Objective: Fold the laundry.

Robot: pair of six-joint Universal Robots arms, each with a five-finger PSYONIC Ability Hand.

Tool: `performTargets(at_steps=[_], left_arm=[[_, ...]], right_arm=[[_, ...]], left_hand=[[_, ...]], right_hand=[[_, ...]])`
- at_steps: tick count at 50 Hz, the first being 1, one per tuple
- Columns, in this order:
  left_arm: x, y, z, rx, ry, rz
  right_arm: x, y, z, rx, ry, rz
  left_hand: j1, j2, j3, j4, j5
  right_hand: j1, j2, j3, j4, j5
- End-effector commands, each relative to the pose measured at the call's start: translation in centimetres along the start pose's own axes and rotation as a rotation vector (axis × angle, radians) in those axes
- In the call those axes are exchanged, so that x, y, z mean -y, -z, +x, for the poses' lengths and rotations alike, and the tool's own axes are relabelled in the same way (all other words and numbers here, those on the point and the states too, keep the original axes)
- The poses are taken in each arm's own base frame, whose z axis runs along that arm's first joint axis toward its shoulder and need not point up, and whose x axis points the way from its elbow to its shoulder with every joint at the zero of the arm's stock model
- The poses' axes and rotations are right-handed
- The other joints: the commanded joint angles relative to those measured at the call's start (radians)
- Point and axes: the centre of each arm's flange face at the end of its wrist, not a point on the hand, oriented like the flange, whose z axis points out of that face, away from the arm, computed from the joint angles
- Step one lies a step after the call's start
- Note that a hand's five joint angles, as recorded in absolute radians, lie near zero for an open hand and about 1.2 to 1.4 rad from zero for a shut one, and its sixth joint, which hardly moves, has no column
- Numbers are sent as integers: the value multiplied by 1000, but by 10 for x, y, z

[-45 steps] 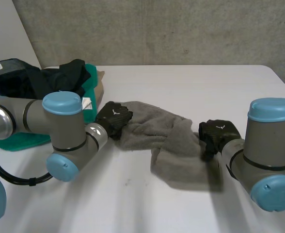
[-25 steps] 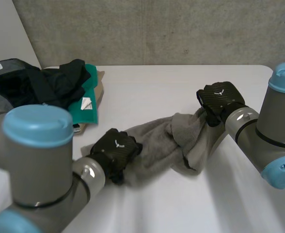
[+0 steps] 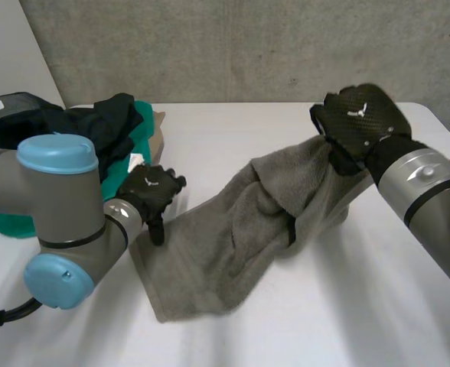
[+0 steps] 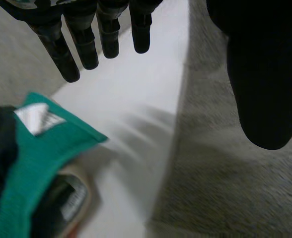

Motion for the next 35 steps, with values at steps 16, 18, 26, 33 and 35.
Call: performTargets(at_steps=[16,18,26,33,35], left_arm=[[1,-38,23,-146,203,48],[-1,-40,28,-161,200,44],[-1,-43,27,-147,189,48],[24,-50,6,-60,144,135],[45,-56,-7,-7,100,233]], right_arm=[[104,60,30,-41,50,419],[104,60,30,-35,47,410],[68,37,26,15,34,252],[-7,-15,33,46,95,-13],[-17,-33,33,46,129,-30]], left_hand=[[139,133,128,136,137],[449,443,437,446,446],[1173,1167,1161,1170,1170],[1173,1167,1161,1170,1170],[1173,1167,1161,1170,1170]], right_hand=[[400,223,214,213,231],[400,223,214,213,231],[400,223,214,213,231],[400,223,214,213,231],[400,223,214,213,231]])
